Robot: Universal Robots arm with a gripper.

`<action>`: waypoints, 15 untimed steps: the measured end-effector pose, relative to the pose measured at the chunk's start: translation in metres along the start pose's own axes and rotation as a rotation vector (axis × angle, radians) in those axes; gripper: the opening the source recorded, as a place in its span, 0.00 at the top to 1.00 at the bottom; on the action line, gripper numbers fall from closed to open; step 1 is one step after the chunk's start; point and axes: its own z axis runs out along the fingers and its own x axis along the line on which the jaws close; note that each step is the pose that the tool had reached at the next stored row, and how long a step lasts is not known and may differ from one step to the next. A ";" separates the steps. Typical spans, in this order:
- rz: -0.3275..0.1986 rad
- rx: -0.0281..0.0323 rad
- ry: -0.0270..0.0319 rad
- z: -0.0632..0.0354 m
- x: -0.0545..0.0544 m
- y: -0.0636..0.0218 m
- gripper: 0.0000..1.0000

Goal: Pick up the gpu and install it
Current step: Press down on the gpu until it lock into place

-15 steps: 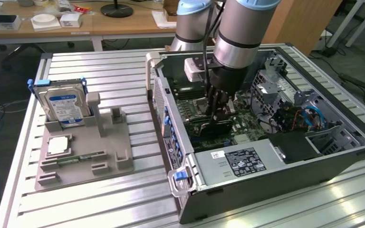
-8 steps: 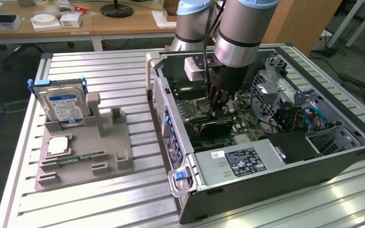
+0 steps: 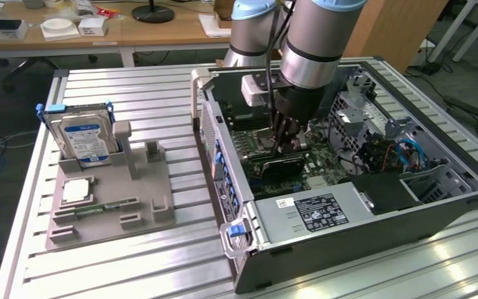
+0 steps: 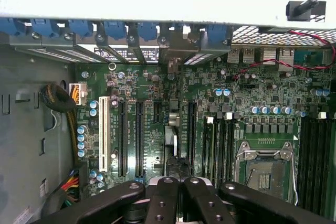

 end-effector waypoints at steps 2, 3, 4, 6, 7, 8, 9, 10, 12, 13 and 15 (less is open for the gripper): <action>0.000 0.0001 0.0000 0.0000 0.000 0.0000 0.90; 0.000 -0.0002 0.0000 0.0000 0.000 0.0000 0.90; 0.000 -0.0046 0.0001 0.0000 0.000 -0.0003 0.90; 0.001 -0.0191 0.0002 -0.0001 0.000 -0.0003 0.90; 0.001 -0.0303 0.0003 -0.0001 0.000 -0.0005 0.90; 0.002 -0.0460 0.0003 -0.0001 0.000 -0.0009 0.90; 0.003 -0.0640 0.0007 0.0000 0.000 -0.0015 0.90; 0.004 -0.0820 0.0015 0.0000 0.000 -0.0024 0.90; 0.005 -0.1194 0.0026 0.0001 0.000 -0.0037 0.90; 0.006 -0.1368 0.0028 0.0001 0.000 -0.0041 0.90; 0.008 -0.1728 0.0030 0.0000 0.000 -0.0047 0.90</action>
